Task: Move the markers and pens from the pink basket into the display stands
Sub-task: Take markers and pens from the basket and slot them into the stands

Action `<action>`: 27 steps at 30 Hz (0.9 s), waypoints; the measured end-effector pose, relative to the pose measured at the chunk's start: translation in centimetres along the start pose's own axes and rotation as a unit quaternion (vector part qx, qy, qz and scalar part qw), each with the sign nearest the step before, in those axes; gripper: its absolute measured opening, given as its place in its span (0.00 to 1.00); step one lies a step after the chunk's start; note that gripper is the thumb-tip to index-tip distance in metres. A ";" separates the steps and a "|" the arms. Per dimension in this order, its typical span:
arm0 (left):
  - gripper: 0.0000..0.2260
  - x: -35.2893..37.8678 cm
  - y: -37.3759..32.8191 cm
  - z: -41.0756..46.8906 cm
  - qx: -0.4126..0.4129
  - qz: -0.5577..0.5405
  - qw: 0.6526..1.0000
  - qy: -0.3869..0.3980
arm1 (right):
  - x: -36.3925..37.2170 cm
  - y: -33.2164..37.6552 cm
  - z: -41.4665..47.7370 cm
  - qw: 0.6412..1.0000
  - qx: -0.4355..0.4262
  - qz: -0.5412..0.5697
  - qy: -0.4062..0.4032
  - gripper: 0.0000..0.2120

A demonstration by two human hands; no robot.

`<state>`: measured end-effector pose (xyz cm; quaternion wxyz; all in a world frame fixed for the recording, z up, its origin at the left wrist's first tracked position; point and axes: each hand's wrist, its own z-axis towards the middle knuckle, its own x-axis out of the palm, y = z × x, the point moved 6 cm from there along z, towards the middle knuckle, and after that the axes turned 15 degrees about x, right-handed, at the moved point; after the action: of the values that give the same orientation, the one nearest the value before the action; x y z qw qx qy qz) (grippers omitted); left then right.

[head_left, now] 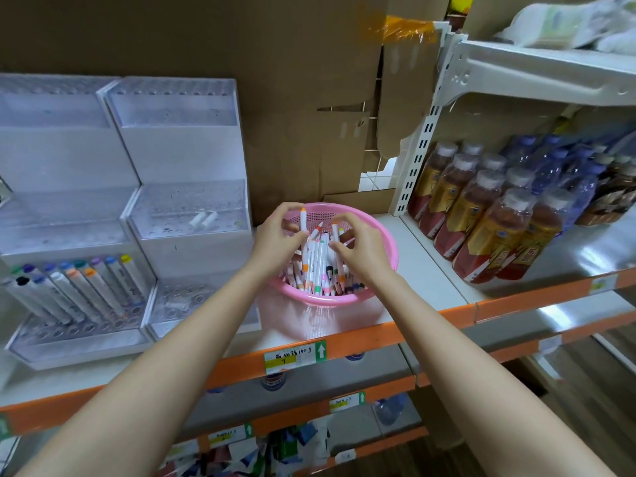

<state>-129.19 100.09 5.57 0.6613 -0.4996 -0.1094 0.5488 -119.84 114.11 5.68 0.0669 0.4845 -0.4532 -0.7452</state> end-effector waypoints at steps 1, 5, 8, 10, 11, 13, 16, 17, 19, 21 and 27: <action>0.18 -0.2 -0.5 -0.1 0.018 0.003 1.000 -0.004 | -0.1 0.3 -0.2 1.000 -0.010 0.007 -0.004 0.19; 0.21 -1.2 -2.7 -0.6 0.086 0.039 0.995 -0.029 | -0.6 2.1 -1.0 0.998 -0.047 0.041 -0.020 0.20; 0.22 -2.5 -4.2 -1.0 0.115 0.067 0.989 -0.056 | -1.0 3.9 -1.8 0.994 -0.077 0.069 -0.041 0.19; 0.21 -3.7 -4.8 -1.5 0.120 0.063 0.988 -0.079 | -0.9 5.3 -2.5 0.991 -0.098 0.081 -0.048 0.19; 0.21 -4.3 -5.0 -1.8 0.125 0.058 0.987 -0.086 | -0.8 6.0 -2.8 0.989 -0.106 0.089 -0.047 0.19; 0.20 -5.3 -5.4 -2.5 0.134 0.052 0.985 -0.092 | -0.2 7.3 -3.3 0.987 -0.114 0.102 -0.042 0.18; 0.20 -7.1 -6.2 -3.5 0.153 0.058 0.981 -0.105 | 0.9 9.2 -4.2 0.985 -0.127 0.109 -0.039 0.18; 0.20 -7.7 -6.4 -3.9 0.157 0.063 0.980 -0.109 | 1.2 9.9 -4.4 0.984 -0.132 0.112 -0.039 0.18; 0.21 -9.2 -6.2 -4.6 0.156 0.073 0.979 -0.113 | 2.1 11.2 -4.9 0.983 -0.138 0.119 -0.034 0.18; 0.21 -10.9 -5.5 -5.3 0.147 0.082 0.978 -0.121 | 3.2 12.5 -5.5 0.982 -0.147 0.117 -0.028 0.18; 0.22 -16.7 -4.1 -7.7 0.141 0.112 0.974 -0.134 | 6.8 16.0 -7.1 0.982 -0.145 0.123 -0.012 0.19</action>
<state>-127.56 82.43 11.81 0.6389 -0.3319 -0.0622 0.6912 -123.26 96.85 12.19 0.2219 0.4013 -0.3976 -0.7947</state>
